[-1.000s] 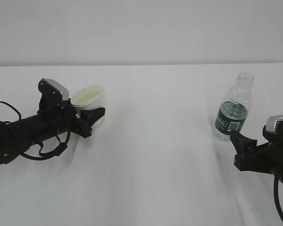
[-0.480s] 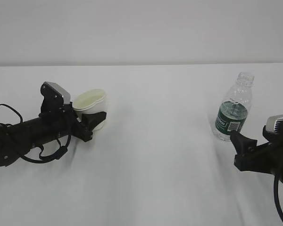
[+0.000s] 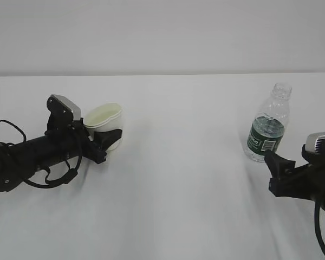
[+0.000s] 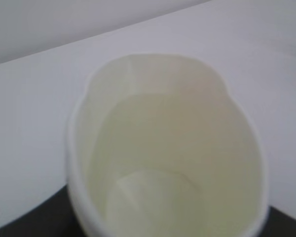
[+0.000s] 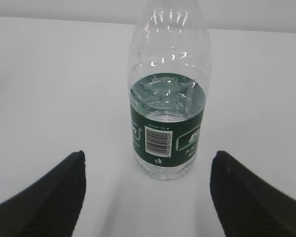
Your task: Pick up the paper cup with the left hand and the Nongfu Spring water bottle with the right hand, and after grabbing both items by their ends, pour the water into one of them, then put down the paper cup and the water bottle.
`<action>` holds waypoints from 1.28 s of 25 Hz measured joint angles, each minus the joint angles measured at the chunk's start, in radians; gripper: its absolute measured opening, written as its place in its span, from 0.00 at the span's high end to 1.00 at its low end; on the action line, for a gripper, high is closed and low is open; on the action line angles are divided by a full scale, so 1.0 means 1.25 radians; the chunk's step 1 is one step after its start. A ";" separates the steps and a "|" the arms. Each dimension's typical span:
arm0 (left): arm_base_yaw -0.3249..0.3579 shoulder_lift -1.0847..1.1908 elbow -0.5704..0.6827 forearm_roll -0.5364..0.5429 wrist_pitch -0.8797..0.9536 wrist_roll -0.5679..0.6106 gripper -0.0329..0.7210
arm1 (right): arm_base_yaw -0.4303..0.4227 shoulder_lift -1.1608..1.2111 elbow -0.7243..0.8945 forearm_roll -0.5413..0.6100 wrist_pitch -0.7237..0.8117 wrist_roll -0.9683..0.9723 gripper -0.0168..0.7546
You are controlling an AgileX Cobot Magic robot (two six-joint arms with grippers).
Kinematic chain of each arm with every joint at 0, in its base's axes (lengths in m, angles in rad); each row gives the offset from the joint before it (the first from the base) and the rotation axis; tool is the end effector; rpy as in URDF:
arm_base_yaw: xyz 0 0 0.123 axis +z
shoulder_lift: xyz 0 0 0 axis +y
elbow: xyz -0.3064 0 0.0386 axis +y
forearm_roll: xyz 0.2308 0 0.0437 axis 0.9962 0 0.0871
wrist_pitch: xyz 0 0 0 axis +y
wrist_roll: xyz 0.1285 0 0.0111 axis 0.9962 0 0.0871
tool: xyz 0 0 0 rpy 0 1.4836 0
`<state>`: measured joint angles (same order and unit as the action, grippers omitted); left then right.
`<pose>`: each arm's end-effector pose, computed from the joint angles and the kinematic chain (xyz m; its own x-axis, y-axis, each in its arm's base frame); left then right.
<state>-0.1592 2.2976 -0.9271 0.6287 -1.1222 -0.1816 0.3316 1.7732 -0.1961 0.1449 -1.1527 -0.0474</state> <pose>0.4109 -0.1352 0.0817 -0.1625 0.1322 -0.9778 0.6667 0.7453 -0.0100 0.2534 0.0692 0.1414 -0.3187 -0.0974 -0.9428 -0.2014 0.9790 -0.0330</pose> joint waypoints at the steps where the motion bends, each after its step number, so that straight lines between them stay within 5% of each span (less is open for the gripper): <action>1: 0.000 0.000 0.000 0.000 0.000 0.000 0.43 | 0.000 0.000 0.000 0.000 0.000 0.000 0.22; 32: 0.000 0.000 0.000 0.033 0.000 0.001 0.30 | 0.000 0.000 0.000 0.000 0.000 0.000 0.22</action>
<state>-0.1592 2.2976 -0.9271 0.6694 -1.1222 -0.1800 0.3316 1.7732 -0.1961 0.1449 -1.1527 -0.0474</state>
